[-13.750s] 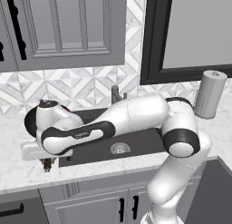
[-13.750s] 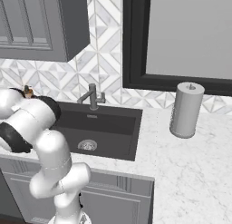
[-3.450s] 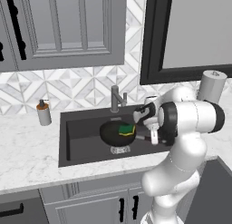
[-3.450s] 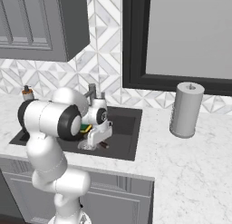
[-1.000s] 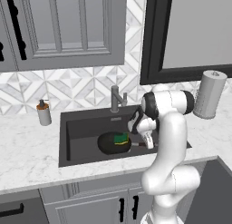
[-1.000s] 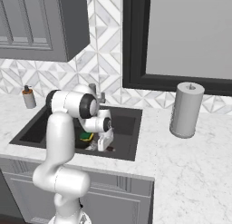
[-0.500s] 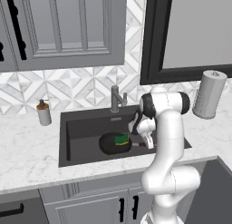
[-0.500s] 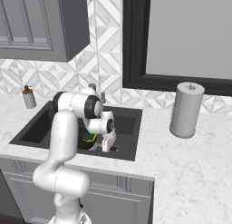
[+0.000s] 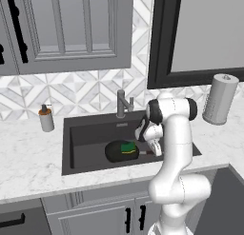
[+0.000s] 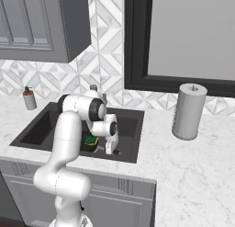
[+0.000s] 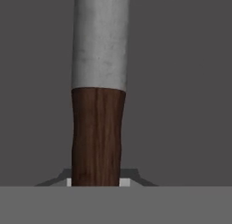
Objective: Pick the pan and sponge and place them into the sink. Then turn on the water.
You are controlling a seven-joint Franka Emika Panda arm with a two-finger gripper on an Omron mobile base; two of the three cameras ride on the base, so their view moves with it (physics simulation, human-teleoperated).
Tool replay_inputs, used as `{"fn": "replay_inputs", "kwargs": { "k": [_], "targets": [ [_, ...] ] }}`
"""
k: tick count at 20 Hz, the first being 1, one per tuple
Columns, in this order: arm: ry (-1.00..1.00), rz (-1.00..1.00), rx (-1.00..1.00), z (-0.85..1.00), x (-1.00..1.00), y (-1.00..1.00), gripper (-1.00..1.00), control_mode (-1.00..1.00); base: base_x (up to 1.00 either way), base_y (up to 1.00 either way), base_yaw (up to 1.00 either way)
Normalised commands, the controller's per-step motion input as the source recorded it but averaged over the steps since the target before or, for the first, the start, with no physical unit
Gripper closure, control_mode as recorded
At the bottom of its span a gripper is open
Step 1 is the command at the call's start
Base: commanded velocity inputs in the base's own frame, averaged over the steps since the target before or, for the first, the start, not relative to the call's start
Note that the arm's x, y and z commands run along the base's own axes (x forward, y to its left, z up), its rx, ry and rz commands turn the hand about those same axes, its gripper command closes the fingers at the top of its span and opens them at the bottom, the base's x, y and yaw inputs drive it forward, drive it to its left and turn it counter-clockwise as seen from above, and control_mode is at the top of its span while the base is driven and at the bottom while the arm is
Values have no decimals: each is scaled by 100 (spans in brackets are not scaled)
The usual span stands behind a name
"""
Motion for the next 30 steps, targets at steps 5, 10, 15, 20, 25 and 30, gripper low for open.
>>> {"fn": "replay_inputs", "kwargs": {
  "k": [5, 10, 15, 20, 25, 30],
  "targets": [
    [0, 4, 0, -13, 0, 0, 100, -100, 0, 0, 0],
    [0, 2, 1, 0, 0, -6, -100, -100, 0, 0, 0],
    [0, 0, 8, 9, -7, -2, -100, -100, 0, 0, 0],
    [0, 0, 13, 45, -5, 0, -100, -100, 0, 0, 0],
    [-3, 0, 13, 68, -9, 0, -100, -100, 0, 0, 0],
    [-5, 0, 8, 60, -7, 0, -100, -100, 0, 0, 0]
  ]
}}
